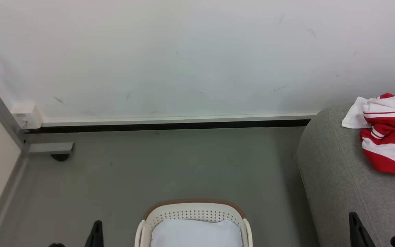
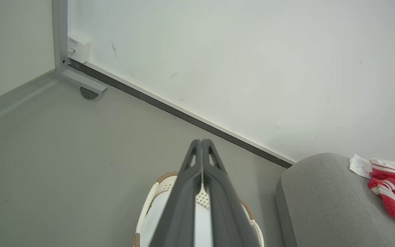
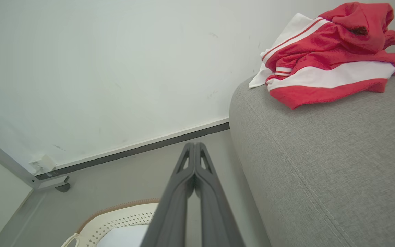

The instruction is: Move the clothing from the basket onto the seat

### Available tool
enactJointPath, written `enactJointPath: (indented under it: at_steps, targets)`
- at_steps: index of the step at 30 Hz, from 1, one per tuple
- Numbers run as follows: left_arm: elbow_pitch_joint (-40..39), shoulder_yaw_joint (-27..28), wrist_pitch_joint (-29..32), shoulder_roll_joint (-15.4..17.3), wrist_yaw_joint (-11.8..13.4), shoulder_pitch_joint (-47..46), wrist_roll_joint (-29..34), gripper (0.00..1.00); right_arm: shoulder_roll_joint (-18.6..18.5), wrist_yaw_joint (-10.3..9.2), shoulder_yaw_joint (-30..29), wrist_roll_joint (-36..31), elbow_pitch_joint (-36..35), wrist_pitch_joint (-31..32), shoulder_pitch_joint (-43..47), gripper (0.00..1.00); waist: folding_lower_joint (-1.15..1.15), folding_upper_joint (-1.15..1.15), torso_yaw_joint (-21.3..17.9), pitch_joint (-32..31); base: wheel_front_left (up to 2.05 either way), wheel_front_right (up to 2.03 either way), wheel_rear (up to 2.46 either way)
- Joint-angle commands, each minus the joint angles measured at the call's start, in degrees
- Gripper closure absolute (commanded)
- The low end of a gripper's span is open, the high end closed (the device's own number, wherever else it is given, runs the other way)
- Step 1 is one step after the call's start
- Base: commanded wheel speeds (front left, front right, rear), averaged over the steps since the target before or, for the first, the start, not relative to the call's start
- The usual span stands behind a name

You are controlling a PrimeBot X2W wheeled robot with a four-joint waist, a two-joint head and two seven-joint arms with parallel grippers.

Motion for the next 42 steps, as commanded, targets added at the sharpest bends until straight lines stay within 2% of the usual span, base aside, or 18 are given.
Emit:
enactJointPath:
  at_steps: [1, 23, 42]
  targets:
    - [-0.8, 0.6, 0.6, 0.0, -0.5, -1.7, -2.4, 1.00, -0.5, -0.02, -0.3, 2.6, -1.3, 0.5, -1.9, 1.00, 0.00, 0.00, 0.0, 0.0, 0.00, 0.00, 0.00]
    - [-0.6, 3.0, 5.4, -0.1, -2.6, -4.0, -20.3, 1.00, -0.7, -0.05, -1.6, 22.2, -2.8, 5.3, -3.3, 1.00, 0.00, 0.00, 0.6, 0.5, 0.00, 0.00, 0.00]
    - [-0.4, 4.7, 8.7, -0.3, -4.0, -5.6, -32.2, 1.00, -0.8, -0.07, -2.5, 35.2, -3.7, 8.6, -4.2, 1.00, 0.00, 0.00, 1.0, 0.9, 0.00, 0.00, 0.00]
